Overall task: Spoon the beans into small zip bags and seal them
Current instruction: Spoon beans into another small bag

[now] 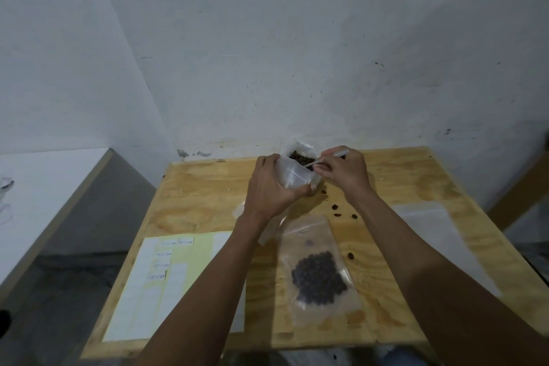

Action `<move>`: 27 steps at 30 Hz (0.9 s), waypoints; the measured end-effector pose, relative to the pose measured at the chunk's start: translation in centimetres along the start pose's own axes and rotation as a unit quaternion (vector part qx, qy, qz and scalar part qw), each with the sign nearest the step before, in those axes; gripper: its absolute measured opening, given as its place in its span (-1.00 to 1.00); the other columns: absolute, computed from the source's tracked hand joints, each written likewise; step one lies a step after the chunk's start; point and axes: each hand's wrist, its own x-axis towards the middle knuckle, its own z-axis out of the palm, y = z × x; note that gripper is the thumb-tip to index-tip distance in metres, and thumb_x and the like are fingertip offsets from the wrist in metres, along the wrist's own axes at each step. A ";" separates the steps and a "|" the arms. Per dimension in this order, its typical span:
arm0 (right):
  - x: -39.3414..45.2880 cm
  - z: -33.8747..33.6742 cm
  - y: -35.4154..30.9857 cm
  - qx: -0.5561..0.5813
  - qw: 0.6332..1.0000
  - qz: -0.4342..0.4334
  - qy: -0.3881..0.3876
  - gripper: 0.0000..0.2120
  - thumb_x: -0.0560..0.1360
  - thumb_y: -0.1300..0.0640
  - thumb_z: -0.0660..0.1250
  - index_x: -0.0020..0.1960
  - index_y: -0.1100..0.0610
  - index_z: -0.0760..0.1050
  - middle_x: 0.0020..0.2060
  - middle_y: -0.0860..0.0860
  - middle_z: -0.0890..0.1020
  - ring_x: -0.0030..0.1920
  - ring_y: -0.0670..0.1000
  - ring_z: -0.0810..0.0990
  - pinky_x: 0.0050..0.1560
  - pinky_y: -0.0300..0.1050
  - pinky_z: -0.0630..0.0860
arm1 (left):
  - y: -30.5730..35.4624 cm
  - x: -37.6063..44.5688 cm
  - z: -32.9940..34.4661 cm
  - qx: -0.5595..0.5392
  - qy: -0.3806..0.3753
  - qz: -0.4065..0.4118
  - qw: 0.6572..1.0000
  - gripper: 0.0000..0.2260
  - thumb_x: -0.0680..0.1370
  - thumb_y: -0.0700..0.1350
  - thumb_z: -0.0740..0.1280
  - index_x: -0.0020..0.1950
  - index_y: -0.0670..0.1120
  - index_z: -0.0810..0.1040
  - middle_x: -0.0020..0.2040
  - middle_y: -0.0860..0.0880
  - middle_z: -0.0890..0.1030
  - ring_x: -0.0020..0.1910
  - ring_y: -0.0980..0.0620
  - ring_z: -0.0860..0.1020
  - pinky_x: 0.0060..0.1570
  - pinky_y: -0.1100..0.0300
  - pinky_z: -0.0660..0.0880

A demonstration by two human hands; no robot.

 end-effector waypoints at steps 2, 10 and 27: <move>0.1 0.1 0.0 0.006 0.999 0.031 0.034 -0.90 0.55 0.35 0.33 0.00 0.39 0.57 -0.14 0.26 0.67 -0.21 0.08 0.76 -0.07 -0.05 0.71 | 0.1 0.0 0.1 0.003 -0.001 0.002 1.000 0.02 0.14 0.49 0.37 0.43 -0.13 0.41 0.30 0.01 0.46 0.18 0.12 0.43 0.06 0.26 0.32; -0.9 0.0 -0.9 0.073 0.987 0.087 0.115 -0.87 0.51 0.37 0.31 0.02 0.41 0.56 -0.22 0.20 0.67 -0.32 0.05 0.75 -0.21 -0.16 0.70 | -0.1 -0.4 -0.4 0.032 0.004 0.015 0.999 0.04 0.16 0.52 0.37 0.43 -0.13 0.40 0.28 0.01 0.44 0.19 0.10 0.43 0.06 0.24 0.34; -4.1 -2.3 -4.8 0.145 0.988 0.029 0.043 -0.96 0.51 0.41 0.35 -0.04 0.36 0.55 -0.17 0.23 0.63 -0.16 0.19 0.74 -0.08 -0.06 0.70 | 1.7 -0.6 -1.7 0.071 0.078 0.028 0.994 0.02 0.20 0.49 0.36 0.44 -0.18 0.38 0.30 -0.10 0.46 0.26 -0.10 0.46 0.18 0.07 0.45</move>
